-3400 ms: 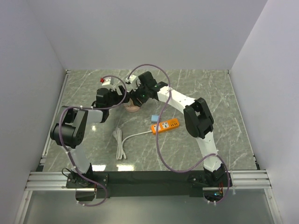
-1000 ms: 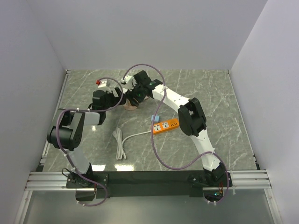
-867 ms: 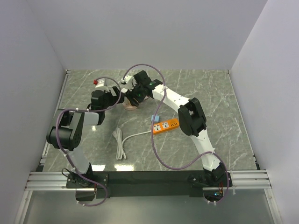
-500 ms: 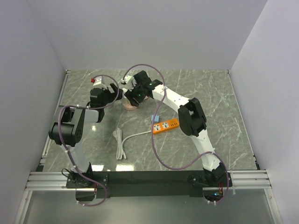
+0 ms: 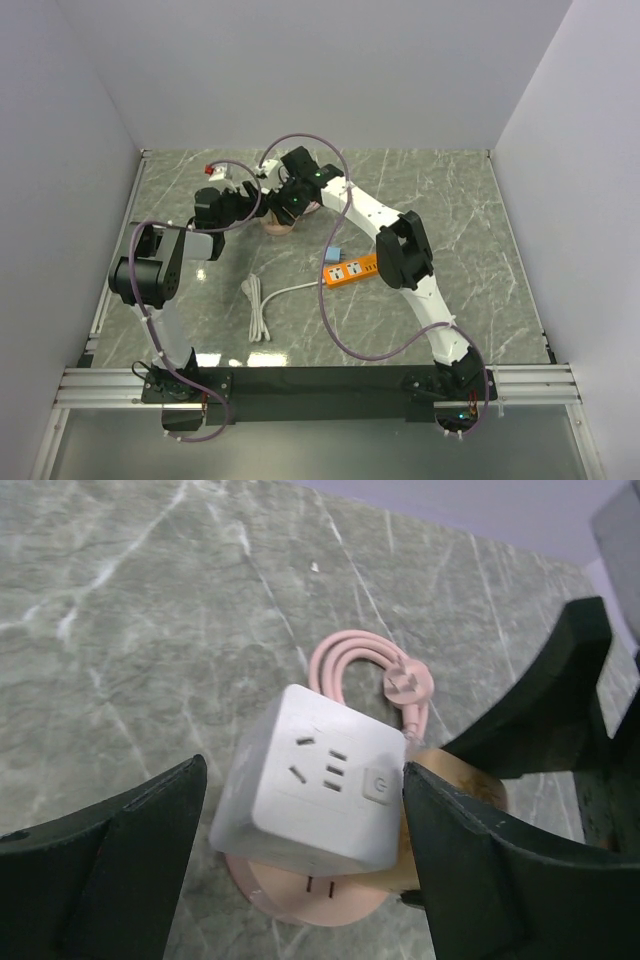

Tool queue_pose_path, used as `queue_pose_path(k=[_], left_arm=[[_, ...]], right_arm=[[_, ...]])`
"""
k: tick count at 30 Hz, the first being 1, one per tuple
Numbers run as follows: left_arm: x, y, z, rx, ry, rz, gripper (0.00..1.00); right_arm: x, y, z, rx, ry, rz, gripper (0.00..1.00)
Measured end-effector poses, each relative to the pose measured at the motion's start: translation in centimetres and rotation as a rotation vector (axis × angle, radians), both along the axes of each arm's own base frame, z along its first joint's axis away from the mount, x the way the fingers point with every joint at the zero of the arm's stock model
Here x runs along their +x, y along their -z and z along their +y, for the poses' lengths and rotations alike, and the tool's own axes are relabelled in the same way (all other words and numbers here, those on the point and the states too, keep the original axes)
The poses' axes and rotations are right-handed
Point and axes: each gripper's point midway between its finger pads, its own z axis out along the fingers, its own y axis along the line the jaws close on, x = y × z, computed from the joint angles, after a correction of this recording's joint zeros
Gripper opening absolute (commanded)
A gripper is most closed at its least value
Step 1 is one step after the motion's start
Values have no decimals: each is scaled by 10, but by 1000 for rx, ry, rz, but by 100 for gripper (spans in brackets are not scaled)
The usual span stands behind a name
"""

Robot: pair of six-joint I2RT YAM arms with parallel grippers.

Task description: Insert the plug

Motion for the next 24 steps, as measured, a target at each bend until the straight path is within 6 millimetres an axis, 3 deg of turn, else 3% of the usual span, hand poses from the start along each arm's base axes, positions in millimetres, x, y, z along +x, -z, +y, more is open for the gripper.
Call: queue_pose_path(k=[15, 24], left_arm=[[-15, 3, -10, -14, 68, 27, 87], [-47, -40, -6, -24, 76, -51, 89]], right_arm=[[-6, 4, -2, 15, 2, -4, 0], [-47, 4, -22, 22, 4, 20, 0]])
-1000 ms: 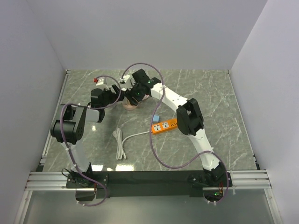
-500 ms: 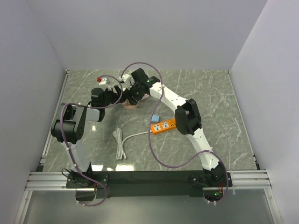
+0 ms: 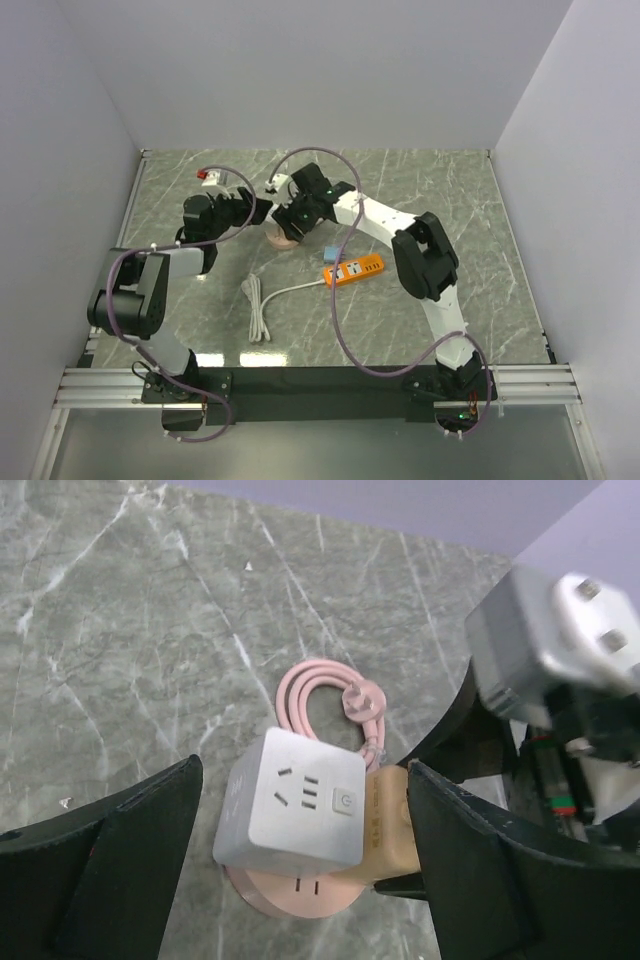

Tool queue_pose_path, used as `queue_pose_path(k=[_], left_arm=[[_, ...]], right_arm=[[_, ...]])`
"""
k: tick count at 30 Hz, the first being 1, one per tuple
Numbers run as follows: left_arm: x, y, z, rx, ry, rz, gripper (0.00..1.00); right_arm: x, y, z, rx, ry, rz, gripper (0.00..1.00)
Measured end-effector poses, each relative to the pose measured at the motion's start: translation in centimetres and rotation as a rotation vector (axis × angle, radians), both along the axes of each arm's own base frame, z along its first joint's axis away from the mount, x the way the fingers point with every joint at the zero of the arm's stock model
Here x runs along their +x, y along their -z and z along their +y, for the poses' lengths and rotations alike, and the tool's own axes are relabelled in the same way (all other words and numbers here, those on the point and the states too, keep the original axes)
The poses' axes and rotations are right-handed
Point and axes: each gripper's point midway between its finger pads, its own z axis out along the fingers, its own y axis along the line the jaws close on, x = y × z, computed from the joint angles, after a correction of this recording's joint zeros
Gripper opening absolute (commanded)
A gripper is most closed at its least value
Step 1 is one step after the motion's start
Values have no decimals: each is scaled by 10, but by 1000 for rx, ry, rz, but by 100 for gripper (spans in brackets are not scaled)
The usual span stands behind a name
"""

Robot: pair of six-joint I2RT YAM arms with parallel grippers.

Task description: Insert the plug

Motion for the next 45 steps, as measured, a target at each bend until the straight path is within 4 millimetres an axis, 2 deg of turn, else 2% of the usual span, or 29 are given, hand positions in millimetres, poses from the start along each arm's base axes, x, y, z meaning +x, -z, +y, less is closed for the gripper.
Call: queue_pose_path(k=[5, 10, 13, 16, 24, 38, 45], left_arm=[[-17, -7, 2, -3, -5, -15, 89], [-42, 15, -5, 14, -11, 33, 90], [-57, 28, -11, 21, 0, 59, 91], [-68, 41, -19, 17, 14, 84, 91], [-75, 50, -29, -7, 28, 86, 91], [-68, 56, -32, -41, 26, 66, 89], [-67, 58, -33, -42, 28, 70, 88]], right_arm=[[-29, 2, -12, -4, 18, 11, 0], [-70, 2, -20, -32, 22, 26, 0], [-80, 2, -16, -43, 18, 28, 0], [-82, 2, -13, -55, 28, 28, 0], [-81, 3, -12, -68, 52, 38, 0], [-74, 9, 1, -66, 79, 73, 0], [-76, 20, 2, -35, 97, 68, 0]])
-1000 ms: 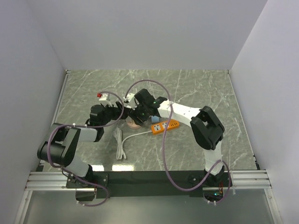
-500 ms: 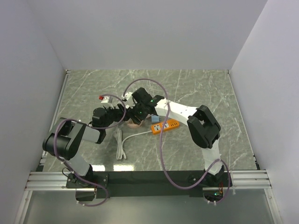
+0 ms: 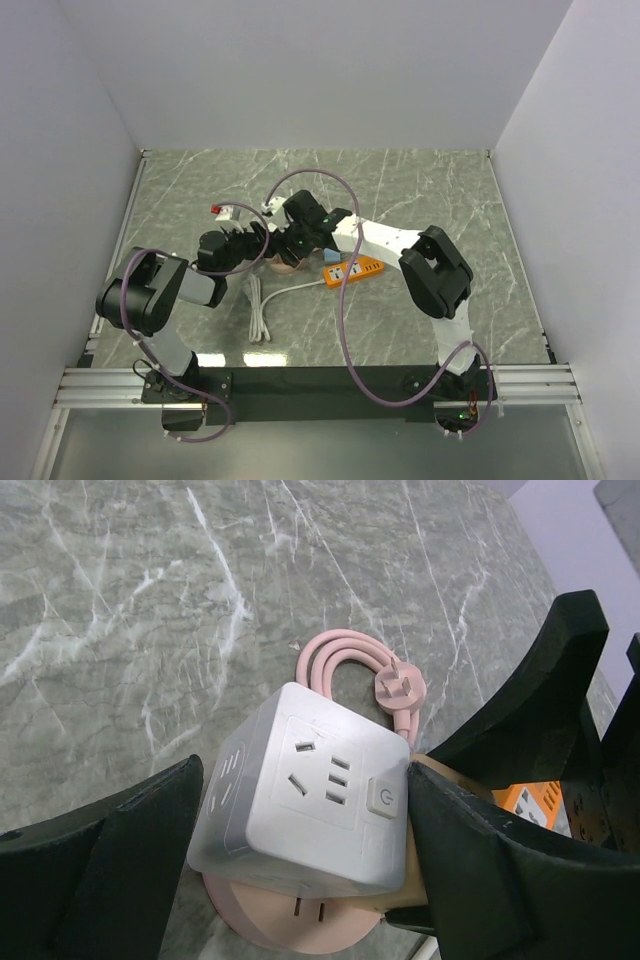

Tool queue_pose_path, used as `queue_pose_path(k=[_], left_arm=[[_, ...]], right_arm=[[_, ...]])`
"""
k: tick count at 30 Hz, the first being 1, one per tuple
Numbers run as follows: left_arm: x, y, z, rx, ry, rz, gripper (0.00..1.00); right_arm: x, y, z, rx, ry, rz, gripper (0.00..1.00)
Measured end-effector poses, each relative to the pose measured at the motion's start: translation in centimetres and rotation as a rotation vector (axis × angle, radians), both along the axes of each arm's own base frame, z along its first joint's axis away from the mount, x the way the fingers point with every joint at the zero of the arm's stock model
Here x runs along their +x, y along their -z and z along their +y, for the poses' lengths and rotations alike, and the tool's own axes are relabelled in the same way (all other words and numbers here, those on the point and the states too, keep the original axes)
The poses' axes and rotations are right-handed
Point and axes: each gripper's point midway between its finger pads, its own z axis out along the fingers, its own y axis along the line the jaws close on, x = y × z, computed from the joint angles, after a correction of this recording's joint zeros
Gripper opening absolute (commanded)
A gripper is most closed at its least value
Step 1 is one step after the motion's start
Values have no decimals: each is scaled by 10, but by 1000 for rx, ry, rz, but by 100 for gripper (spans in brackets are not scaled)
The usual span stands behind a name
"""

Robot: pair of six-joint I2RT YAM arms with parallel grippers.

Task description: Insert the plug

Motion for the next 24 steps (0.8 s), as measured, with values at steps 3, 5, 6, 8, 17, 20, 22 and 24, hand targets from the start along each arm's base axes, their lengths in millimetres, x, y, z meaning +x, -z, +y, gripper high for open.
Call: queue_pose_path(k=[3, 5, 6, 8, 17, 20, 22, 24], left_arm=[[1, 0, 1, -1, -3, -2, 88], [2, 0, 2, -1, -7, -2, 88], [2, 0, 2, 0, -9, -3, 88], [3, -1, 3, 0, -12, -4, 88], [6, 0, 4, 9, -16, 0, 89], [8, 0, 3, 12, -16, 4, 89], [8, 0, 3, 13, -17, 8, 89], [10, -1, 3, 17, -18, 13, 89]], right_arm=[[-1, 5, 1, 7, 8, 2, 0], [0, 7, 2, 16, 13, -1, 0], [0, 8, 2, 23, 16, -4, 0], [1, 9, 4, 42, 22, -14, 0], [4, -7, 8, 104, 53, -73, 0], [4, -9, 8, 109, 71, -84, 8], [5, -10, 7, 113, 82, -94, 24], [4, -11, 6, 119, 96, -108, 41]])
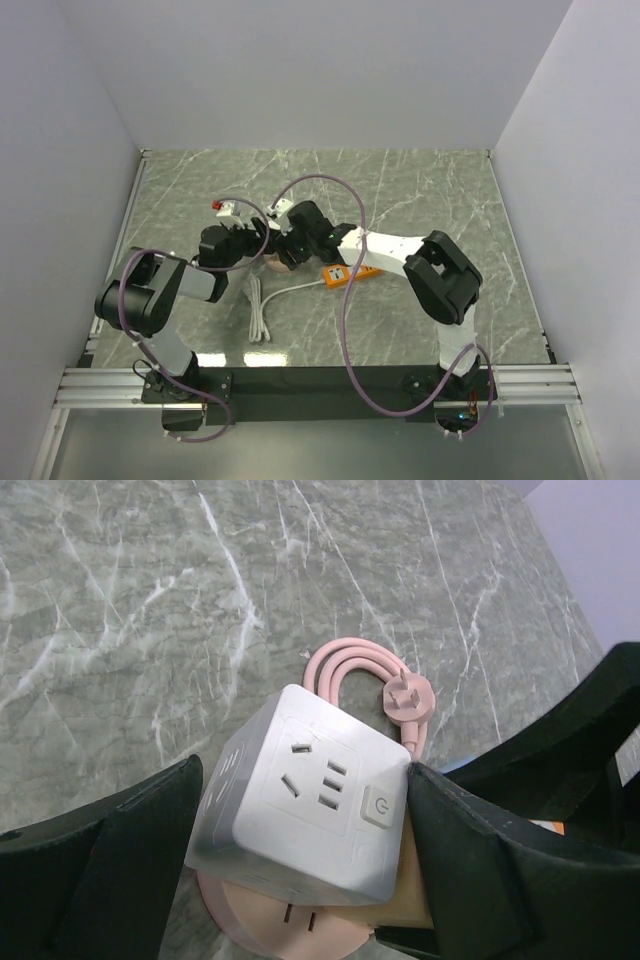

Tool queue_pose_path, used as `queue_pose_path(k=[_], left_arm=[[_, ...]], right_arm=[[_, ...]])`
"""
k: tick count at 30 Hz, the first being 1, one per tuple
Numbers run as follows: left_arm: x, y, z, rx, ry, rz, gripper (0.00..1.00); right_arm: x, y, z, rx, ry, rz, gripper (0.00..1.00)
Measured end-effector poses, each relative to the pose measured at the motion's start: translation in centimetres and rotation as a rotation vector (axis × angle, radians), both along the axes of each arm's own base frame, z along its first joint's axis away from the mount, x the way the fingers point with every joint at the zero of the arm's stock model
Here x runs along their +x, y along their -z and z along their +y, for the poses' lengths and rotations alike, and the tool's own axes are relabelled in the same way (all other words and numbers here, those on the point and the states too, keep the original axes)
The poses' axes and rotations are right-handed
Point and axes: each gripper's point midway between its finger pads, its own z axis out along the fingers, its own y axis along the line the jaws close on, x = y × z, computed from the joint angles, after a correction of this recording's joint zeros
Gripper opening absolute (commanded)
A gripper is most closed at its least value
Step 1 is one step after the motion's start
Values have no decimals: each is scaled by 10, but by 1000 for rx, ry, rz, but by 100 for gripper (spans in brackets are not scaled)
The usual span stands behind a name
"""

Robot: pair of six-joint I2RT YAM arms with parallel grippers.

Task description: Insert the plug

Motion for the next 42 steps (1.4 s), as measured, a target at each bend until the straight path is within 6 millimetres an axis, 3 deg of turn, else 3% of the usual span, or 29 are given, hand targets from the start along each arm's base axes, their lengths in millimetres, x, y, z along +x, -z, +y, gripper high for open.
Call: queue_pose_path(k=[2, 4, 7, 12, 18, 21, 25, 27, 32, 37, 42], left_arm=[[1, -1, -1, 8, 1, 5, 89], [0, -3, -3, 23, 3, 7, 90], [1, -10, -4, 37, -1, 5, 91], [12, -35, 3, 57, -50, -46, 95], [16, -54, 8, 77, -75, -77, 95], [14, -57, 11, 95, -84, -82, 95], [11, -72, 15, 121, -94, -119, 95], [11, -84, 15, 133, -92, -152, 95], [10, -108, 10, 145, -91, -215, 95], [8, -103, 9, 165, -87, -200, 95], [8, -100, 9, 172, -90, -189, 96]], right_arm=[[-1, -1, -1, 6, 15, -14, 57], [-3, -3, -5, 7, 25, -18, 67], [-10, -3, -12, 3, 36, -12, 71], [-16, -15, -19, 23, 42, -20, 88], [-12, -45, -20, 99, 39, -58, 91], [-7, -53, -29, 111, 69, -80, 92], [1, -60, -62, 148, 162, -74, 91], [16, -68, -86, 175, 243, -78, 88], [49, -79, -122, 214, 406, -105, 73], [69, -58, -128, 187, 490, -60, 61], [70, -18, -131, 114, 519, 17, 59]])
